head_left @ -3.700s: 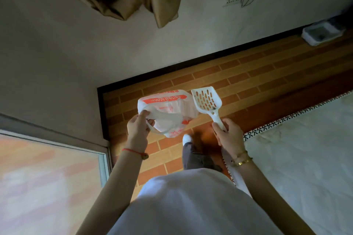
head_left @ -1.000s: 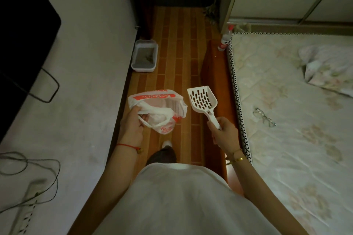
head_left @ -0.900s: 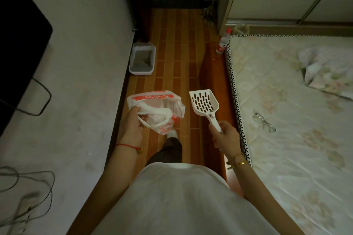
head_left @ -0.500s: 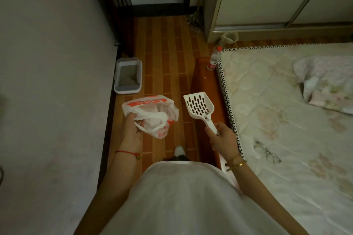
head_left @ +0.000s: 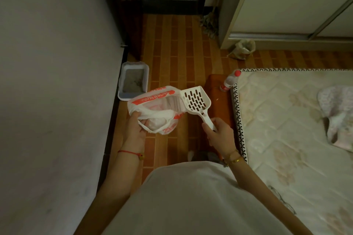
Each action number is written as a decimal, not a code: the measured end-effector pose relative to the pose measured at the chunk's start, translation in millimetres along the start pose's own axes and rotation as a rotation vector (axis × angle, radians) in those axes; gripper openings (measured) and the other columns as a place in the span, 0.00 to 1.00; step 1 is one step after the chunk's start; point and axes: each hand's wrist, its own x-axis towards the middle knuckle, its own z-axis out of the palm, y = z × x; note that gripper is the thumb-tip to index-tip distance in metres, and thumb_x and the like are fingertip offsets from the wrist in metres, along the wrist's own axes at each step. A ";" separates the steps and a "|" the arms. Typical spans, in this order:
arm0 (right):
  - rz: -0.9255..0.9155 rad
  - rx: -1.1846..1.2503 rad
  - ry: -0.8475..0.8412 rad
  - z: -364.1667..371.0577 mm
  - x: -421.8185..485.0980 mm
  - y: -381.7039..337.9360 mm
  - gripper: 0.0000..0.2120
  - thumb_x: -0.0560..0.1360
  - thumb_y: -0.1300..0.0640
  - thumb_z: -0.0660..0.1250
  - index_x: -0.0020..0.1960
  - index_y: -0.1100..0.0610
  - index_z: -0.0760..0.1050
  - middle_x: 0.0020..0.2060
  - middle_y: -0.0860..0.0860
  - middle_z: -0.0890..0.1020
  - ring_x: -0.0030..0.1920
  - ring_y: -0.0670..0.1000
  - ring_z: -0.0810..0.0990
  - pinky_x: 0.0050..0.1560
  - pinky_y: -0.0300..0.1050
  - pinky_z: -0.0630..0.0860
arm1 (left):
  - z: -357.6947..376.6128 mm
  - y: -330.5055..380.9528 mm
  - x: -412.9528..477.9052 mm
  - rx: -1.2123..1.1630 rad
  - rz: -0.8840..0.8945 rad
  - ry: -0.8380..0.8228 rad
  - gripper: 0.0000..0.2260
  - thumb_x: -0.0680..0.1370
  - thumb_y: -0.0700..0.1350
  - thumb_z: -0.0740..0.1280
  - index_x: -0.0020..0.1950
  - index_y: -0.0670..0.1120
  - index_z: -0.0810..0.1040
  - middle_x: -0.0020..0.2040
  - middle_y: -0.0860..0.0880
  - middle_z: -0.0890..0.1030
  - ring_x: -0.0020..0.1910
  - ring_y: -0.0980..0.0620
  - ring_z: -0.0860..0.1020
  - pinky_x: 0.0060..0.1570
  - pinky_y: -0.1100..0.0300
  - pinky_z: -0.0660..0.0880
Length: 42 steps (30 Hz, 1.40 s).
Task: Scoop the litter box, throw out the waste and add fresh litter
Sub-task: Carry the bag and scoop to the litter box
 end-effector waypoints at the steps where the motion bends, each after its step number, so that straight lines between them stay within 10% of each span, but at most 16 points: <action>1: -0.007 -0.008 -0.017 2.4 11.3 -4.3 0.08 0.76 0.50 0.67 0.49 0.54 0.75 0.34 0.48 0.80 0.30 0.47 0.79 0.29 0.40 0.78 | 4.4 4.6 5.7 -0.020 -0.003 0.000 0.19 0.81 0.43 0.63 0.72 0.41 0.69 0.60 0.43 0.78 0.46 0.51 0.80 0.36 0.58 0.78; 9: -0.072 -0.083 -0.162 16.5 128.2 -43.8 0.12 0.76 0.50 0.66 0.53 0.58 0.74 0.40 0.52 0.80 0.31 0.46 0.78 0.27 0.32 0.72 | 58.1 46.5 64.0 -0.033 -0.035 0.084 0.11 0.83 0.43 0.59 0.61 0.40 0.74 0.49 0.46 0.76 0.37 0.53 0.79 0.30 0.65 0.77; 13: -0.097 -0.116 -0.218 25.0 207.3 -74.2 0.13 0.76 0.51 0.66 0.55 0.58 0.74 0.43 0.54 0.81 0.35 0.50 0.79 0.31 0.36 0.74 | 76.0 66.3 115.4 0.169 0.091 0.165 0.19 0.69 0.63 0.72 0.49 0.50 0.78 0.59 0.38 0.79 0.53 0.45 0.79 0.54 0.53 0.78; 21: -0.196 -0.222 -0.333 45.3 359.6 -159.3 0.14 0.76 0.51 0.67 0.58 0.57 0.75 0.45 0.52 0.81 0.39 0.51 0.81 0.39 0.42 0.80 | 148.3 134.8 169.3 -0.122 0.187 0.263 0.15 0.78 0.44 0.67 0.63 0.40 0.78 0.52 0.45 0.82 0.49 0.50 0.82 0.44 0.60 0.79; 25: -0.243 -0.213 -0.394 63.7 409.7 -192.0 0.15 0.76 0.51 0.67 0.59 0.56 0.74 0.44 0.53 0.81 0.38 0.51 0.80 0.41 0.46 0.81 | 170.3 164.6 197.9 -0.264 0.163 0.327 0.18 0.76 0.45 0.69 0.64 0.40 0.77 0.60 0.38 0.80 0.54 0.44 0.80 0.57 0.46 0.78; 34: -0.292 -0.172 -0.510 119.8 481.7 -237.3 0.09 0.75 0.51 0.68 0.53 0.48 0.71 0.43 0.51 0.80 0.39 0.51 0.80 0.36 0.40 0.75 | 188.7 215.2 253.9 -0.480 0.144 0.462 0.12 0.79 0.39 0.64 0.62 0.39 0.75 0.52 0.43 0.80 0.45 0.49 0.80 0.29 0.63 0.78; 42: -0.386 -0.173 -0.617 179.4 534.0 -281.6 0.08 0.74 0.50 0.69 0.51 0.47 0.73 0.39 0.50 0.81 0.36 0.51 0.79 0.36 0.42 0.76 | 176.2 251.3 304.8 -0.548 0.205 0.470 0.05 0.80 0.39 0.61 0.50 0.42 0.77 0.45 0.44 0.79 0.42 0.49 0.79 0.30 0.61 0.78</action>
